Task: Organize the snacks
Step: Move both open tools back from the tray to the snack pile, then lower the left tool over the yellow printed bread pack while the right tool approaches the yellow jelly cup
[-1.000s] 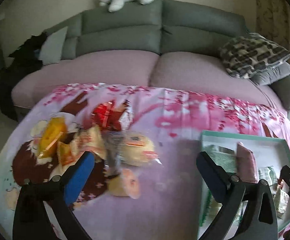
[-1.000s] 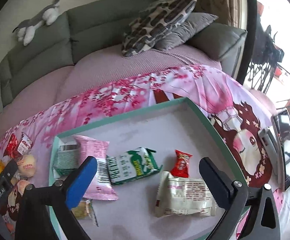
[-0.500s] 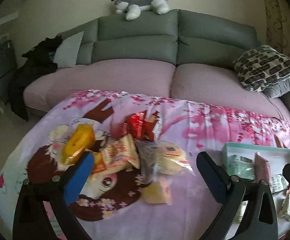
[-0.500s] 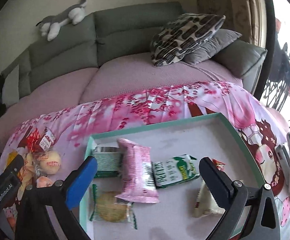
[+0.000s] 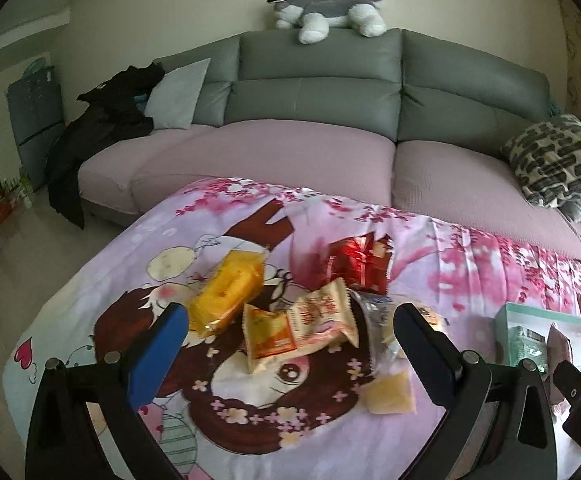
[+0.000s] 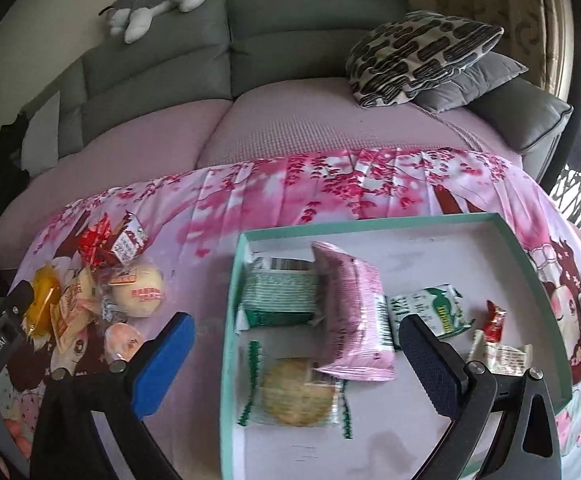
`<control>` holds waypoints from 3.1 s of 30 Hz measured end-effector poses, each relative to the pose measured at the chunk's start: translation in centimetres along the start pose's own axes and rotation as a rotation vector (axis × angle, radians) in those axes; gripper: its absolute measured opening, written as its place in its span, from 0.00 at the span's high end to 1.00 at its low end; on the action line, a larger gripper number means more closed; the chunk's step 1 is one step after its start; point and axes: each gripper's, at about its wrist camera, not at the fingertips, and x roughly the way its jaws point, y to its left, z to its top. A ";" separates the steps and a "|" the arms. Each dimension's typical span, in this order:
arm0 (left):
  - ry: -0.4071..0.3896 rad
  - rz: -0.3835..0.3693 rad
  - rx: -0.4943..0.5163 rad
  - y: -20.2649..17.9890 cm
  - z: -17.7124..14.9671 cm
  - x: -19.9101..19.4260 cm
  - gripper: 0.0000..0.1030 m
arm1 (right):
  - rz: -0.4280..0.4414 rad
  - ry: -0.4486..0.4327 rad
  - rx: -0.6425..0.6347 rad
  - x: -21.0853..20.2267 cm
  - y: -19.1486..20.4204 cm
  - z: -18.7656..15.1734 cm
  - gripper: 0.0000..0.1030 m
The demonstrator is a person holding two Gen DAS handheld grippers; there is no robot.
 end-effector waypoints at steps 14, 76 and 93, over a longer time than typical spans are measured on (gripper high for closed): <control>0.060 0.064 -0.075 5.1 0.2 0.9 0.01 | 0.103 0.003 -0.022 0.2 4.5 -0.3 0.00; 0.410 -0.024 -0.166 7.8 -3.7 7.9 0.01 | 0.093 0.128 -0.309 7.3 14.1 -5.0 0.38; 0.369 -0.067 -0.198 6.7 -2.7 6.9 0.01 | 0.132 0.145 -0.222 7.1 12.0 -4.4 0.54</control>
